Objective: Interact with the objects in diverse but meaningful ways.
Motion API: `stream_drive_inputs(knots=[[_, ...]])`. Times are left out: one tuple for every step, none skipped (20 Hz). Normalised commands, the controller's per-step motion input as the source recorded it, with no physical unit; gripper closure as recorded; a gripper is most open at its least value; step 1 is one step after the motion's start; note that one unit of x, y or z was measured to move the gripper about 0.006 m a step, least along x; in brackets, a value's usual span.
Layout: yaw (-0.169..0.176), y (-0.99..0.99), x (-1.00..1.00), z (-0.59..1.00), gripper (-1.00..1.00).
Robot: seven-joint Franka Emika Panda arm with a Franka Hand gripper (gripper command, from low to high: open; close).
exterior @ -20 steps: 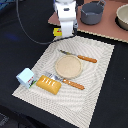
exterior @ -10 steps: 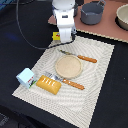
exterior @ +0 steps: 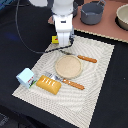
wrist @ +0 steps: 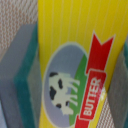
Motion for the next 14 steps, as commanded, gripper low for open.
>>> stream_drive_inputs(knots=[[0.000,0.05,0.03,-0.18,-1.00],[0.000,0.03,0.00,-0.18,-1.00],[0.000,0.02,0.00,-0.13,-1.00],[0.000,0.05,0.01,-0.01,-1.00],[0.000,0.18,0.00,0.09,-1.00],[0.000,0.23,0.00,0.34,-1.00],[0.000,0.29,0.00,0.51,-1.00],[0.000,0.36,0.00,0.62,-1.00],[0.000,0.39,0.00,0.70,-1.00],[0.000,0.41,0.00,0.77,-1.00],[0.000,0.44,0.00,0.80,-1.00],[0.000,0.45,0.00,0.83,-1.00],[0.011,0.47,0.00,0.83,-1.00],[0.018,0.47,0.00,0.79,-1.00]])
